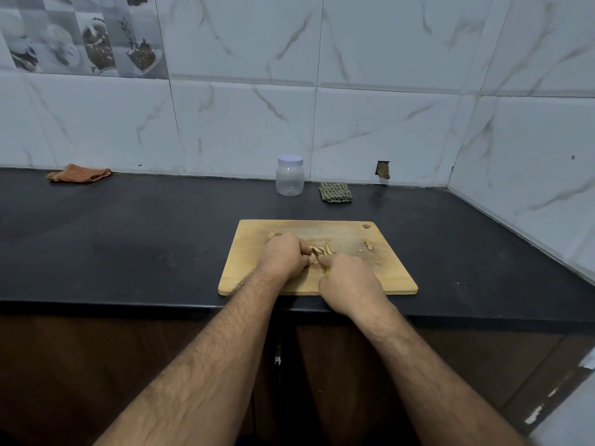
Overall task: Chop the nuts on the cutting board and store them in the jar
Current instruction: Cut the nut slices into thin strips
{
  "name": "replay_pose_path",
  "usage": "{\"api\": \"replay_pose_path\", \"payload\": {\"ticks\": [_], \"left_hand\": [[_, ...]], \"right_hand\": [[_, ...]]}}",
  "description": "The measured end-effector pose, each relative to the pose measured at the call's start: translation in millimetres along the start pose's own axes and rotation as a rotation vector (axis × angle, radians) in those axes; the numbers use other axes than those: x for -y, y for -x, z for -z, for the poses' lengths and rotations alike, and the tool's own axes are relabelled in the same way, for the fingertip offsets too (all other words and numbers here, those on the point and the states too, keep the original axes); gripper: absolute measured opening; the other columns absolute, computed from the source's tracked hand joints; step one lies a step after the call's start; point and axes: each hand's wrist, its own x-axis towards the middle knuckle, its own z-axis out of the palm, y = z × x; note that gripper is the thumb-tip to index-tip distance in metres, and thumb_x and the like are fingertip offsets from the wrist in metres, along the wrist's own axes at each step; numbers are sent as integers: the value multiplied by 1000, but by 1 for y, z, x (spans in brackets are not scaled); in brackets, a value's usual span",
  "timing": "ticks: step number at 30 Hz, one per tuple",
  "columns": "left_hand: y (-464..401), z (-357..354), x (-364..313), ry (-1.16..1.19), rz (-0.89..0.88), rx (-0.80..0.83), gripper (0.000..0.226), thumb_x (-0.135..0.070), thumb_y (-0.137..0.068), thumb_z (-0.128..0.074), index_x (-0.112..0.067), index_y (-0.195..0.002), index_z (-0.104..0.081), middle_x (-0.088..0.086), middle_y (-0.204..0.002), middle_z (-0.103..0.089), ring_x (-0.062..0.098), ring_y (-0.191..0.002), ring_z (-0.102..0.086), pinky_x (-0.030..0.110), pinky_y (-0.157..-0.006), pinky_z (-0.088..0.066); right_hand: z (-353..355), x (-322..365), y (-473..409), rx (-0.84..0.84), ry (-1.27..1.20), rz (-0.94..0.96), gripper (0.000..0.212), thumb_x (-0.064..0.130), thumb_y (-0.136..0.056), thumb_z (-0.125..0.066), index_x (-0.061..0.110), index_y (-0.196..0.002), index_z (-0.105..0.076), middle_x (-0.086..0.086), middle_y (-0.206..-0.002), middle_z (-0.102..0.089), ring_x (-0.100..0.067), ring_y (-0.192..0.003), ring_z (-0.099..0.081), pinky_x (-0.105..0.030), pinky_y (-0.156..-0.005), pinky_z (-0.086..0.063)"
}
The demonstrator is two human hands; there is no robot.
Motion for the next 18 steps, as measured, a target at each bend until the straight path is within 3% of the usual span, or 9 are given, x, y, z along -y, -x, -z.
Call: {"api": "replay_pose_path", "payload": {"ticks": [18], "left_hand": [[-6,-4,4,-2,5,7,21,-32,-89,-70,-29,-109,-75,-9,-112,-72,13,-113,-58,30,-97,-48]], "right_hand": [[1,3,-9,44,-3,-2,52,11,-92,-48,30,-140,-54,-5,-131,-61,-23,-115,-58,-33,-91,-51]]}}
